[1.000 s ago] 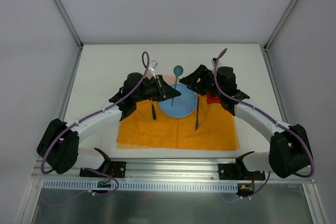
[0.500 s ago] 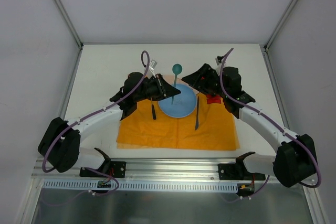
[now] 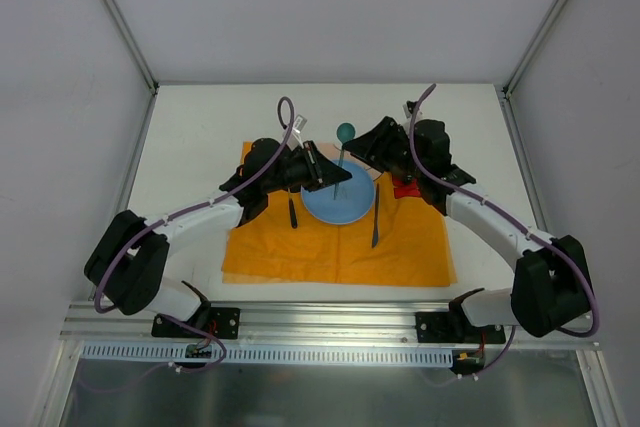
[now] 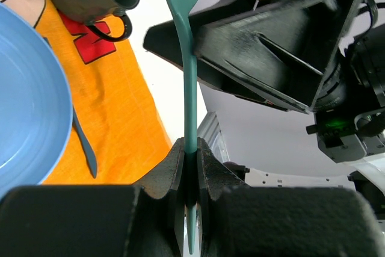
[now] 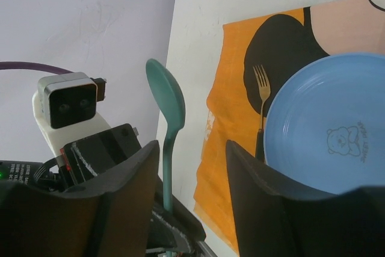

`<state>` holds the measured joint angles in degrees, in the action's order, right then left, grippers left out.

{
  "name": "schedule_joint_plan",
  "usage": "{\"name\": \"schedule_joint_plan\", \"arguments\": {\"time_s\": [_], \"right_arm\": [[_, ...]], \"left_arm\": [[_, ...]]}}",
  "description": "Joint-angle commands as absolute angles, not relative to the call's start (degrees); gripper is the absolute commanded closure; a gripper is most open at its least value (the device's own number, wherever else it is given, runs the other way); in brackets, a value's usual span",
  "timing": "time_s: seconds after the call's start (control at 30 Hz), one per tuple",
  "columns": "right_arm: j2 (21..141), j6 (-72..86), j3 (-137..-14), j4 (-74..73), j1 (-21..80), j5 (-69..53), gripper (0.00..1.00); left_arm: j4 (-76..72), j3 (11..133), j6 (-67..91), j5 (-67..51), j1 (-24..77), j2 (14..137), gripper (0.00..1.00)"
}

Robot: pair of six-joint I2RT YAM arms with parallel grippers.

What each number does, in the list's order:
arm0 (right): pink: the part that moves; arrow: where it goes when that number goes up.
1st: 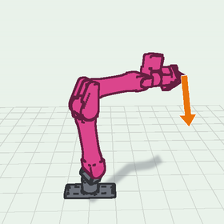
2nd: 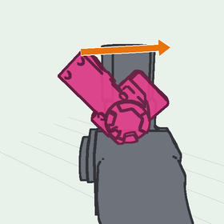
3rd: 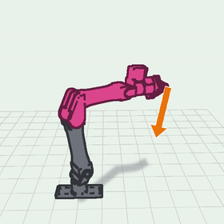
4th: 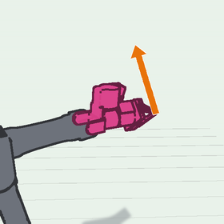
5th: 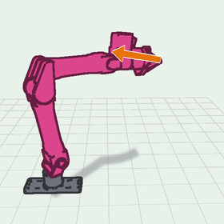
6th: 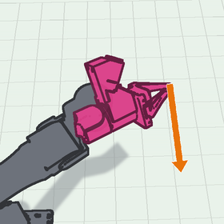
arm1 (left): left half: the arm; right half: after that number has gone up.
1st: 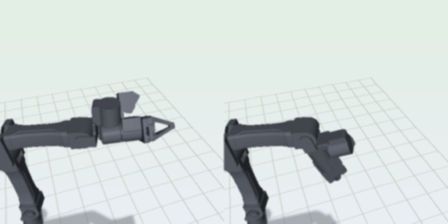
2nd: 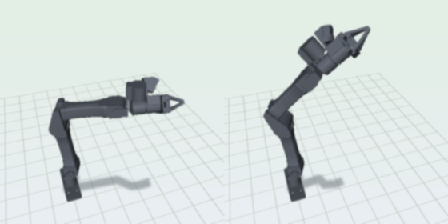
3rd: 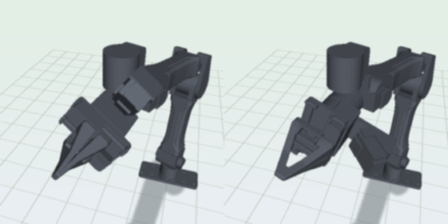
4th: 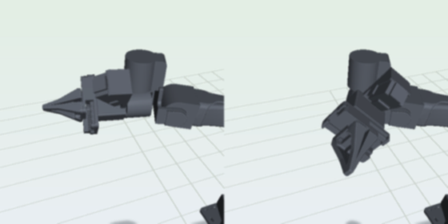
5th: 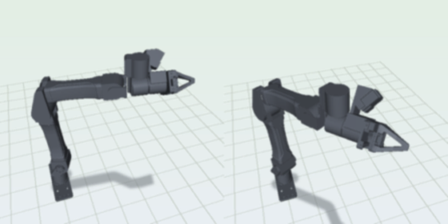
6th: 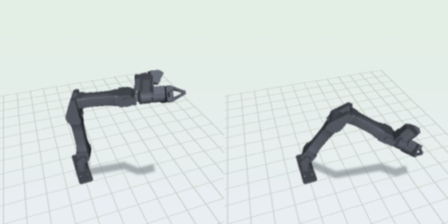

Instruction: Set the dinner table for one person

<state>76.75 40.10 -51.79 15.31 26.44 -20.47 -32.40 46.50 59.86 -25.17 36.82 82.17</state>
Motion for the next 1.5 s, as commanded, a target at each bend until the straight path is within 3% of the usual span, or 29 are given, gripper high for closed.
{"name": "schedule_joint_plan", "arguments": {"time_s": [0.0, 0.2, 0.33, 0.43, 0.47, 0.5, 0.73, 0.8, 0.83, 0.87, 0.9, 1.47], "right_arm": [[77.78, 41.13, -54.84, 19.77, 26.89, -21.62, 0.52], [78.75, 39.99, -55.72, 18.9, 26.81, -21.62, 0.54], [79.19, 40.25, -56.07, 18.98, 26.81, -21.8, 0.62], [79.37, 40.43, -56.25, 18.98, 26.98, -21.8, 0.77], [79.37, 40.43, -56.16, 18.9, 26.9, -21.54, 0.93], [79.28, 40.52, -55.99, 18.81, 26.89, -21.45, 0.99], [79.1, 40.17, -55.72, 18.19, 26.98, -21.36, 0.99], [78.75, 39.99, -55.55, 18.11, 26.9, -21.44, 0.99], [78.58, 39.47, -55.46, 17.41, 26.89, -21.53, 1.0], [77.79, 39.03, -55.2, 16.79, 26.63, -21.62, 0.99], [77.09, 38.5, -54.76, 15.48, 26.46, -21.53, 1.0], [51.6, 28.22, -33.23, 0.36, 20.74, -18.64, 0.99]], "left_arm": [[-38.49, 47.29, 61.17, -26.8, 37.62, 82.53, 1.0], [-41.31, 46.23, 64.07, -27.87, 38.05, 81.83, 1.0], [-40.08, 46.76, 63.54, -26.89, 38.41, 81.56, 1.0], [-43.83, 45.97, 65.91, -27.51, 38.5, 83.05, 1.0], [-44.73, 45.62, 66.96, -27.77, 38.5, 83.49, 1.0], [-45.61, 45.44, 67.15, -27.77, 38.5, 83.93, 1.0], [-46.76, 45.44, 67.5, -28.56, 38.67, 84.99, 1.0], [-46.5, 46.05, 67.67, -29.7, 38.58, 85.34, 0.69], [-46.58, 46.14, 67.59, -31.19, 38.58, 85.25, 0.49], [-46.32, 46.06, 67.24, -31.98, 38.5, 84.91, 0.18], [-45.8, 45.88, 67.06, -32.69, 37.97, 83.68, 0.01], [-28.48, 37.1, 56.78, -34.28, 24.52, 62.14, 0.01]]}}
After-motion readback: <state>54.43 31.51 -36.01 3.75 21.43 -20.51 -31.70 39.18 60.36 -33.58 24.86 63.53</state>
